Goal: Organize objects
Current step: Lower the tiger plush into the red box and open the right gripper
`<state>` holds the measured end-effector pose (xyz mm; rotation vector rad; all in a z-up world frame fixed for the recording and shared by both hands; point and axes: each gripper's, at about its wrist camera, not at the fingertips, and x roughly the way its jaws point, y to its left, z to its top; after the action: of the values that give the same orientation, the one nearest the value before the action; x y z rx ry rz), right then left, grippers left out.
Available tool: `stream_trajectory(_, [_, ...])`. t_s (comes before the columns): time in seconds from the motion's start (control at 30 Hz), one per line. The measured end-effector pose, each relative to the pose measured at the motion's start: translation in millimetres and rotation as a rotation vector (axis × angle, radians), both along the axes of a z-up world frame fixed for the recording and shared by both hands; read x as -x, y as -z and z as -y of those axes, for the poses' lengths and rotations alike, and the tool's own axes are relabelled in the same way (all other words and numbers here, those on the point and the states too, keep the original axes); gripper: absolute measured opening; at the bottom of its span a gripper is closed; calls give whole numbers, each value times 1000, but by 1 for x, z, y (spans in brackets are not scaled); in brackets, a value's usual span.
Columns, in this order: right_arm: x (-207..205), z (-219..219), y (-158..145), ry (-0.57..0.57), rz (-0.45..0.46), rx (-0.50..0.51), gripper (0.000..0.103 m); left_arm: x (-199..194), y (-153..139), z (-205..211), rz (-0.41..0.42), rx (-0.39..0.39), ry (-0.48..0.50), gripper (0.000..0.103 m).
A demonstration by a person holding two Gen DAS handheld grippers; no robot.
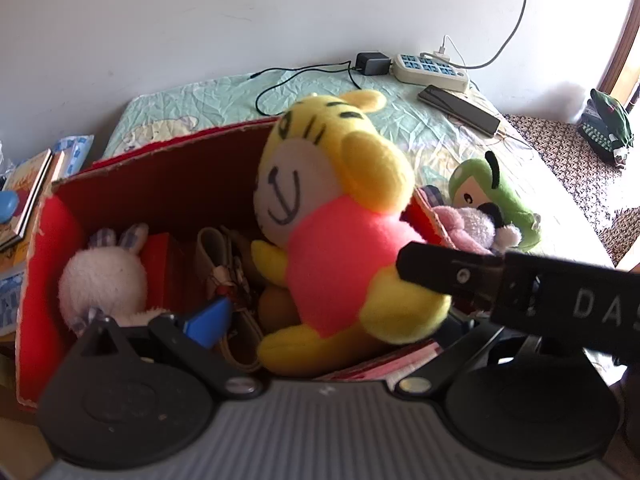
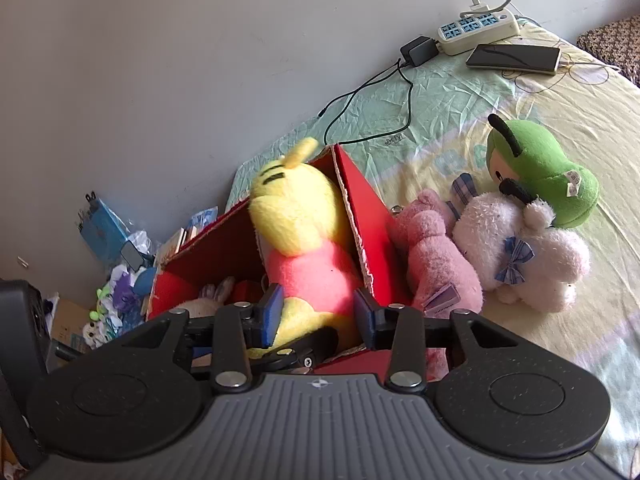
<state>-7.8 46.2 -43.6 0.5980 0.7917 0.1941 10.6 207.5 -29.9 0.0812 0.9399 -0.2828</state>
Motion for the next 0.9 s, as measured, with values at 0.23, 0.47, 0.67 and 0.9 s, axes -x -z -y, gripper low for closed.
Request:
stream_trajectory(0.23, [1,-11,-8,-38,-20,86,48,10,-6,6,57,-50,27,100])
stream_trajectory(0.47, [2,-18,-12,-49,-24,145,51,17,-9,2,73,-37,43,103])
stream_trajectory(0.67, [6,-14,-11,-58,-3,127,51,27,-10,5,104,-58,18,103])
stream_trajectory(0.9, [12,-2,-16,-101,13,90,51,39,-16,5,78,-39,-73,103])
